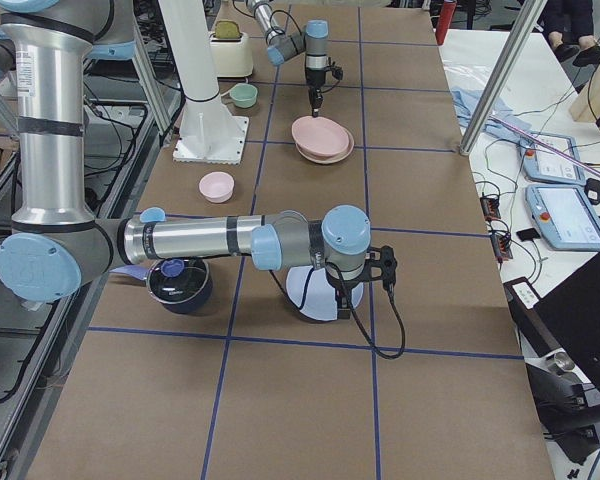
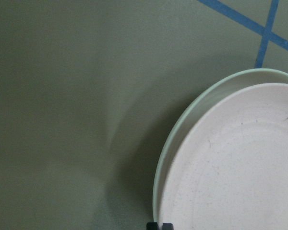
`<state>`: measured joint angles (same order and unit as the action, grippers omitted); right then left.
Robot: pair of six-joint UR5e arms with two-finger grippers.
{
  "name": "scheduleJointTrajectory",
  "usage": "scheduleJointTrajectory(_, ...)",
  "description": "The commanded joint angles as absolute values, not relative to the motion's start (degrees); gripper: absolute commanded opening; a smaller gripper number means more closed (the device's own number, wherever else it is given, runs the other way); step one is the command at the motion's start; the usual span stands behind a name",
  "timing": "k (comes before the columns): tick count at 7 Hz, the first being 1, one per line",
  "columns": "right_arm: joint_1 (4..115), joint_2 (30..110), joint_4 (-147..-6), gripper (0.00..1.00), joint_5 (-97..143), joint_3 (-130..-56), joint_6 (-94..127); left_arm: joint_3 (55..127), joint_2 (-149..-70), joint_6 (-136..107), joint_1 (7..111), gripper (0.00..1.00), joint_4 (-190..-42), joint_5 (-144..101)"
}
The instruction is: Stack three plates with pink and blue
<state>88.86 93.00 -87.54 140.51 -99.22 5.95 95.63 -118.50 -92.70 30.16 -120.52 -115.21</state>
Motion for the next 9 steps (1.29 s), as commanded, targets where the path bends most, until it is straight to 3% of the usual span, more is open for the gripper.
scheduleJointTrajectory(1,88.86,92.99,-87.54,1.00,140.71,-99.23,5.98,95.71,-118.39,-92.81,30.32,0.99,-120.94,-113.48)
scheduleJointTrajectory(3,88.77,92.99,-87.45,1.00,140.63,-99.49,6.24,95.98,-117.95,-92.29,31.28,1.00,-121.11,-111.01)
scheduleJointTrajectory(5,86.59,94.38,-85.19,1.00,140.36,-99.84,8.35,96.15,-116.38,-74.20,35.14,1.00,-123.30,-111.79)
scheduleJointTrajectory(8,80.27,104.38,-64.85,1.00,134.95,-98.97,17.20,95.89,-114.08,-70.49,36.12,1.00,-122.17,-111.88)
scheduleJointTrajectory(9,78.16,104.59,-60.77,1.00,133.61,-95.48,18.44,96.15,-113.39,-70.31,36.21,1.00,-120.60,-112.23)
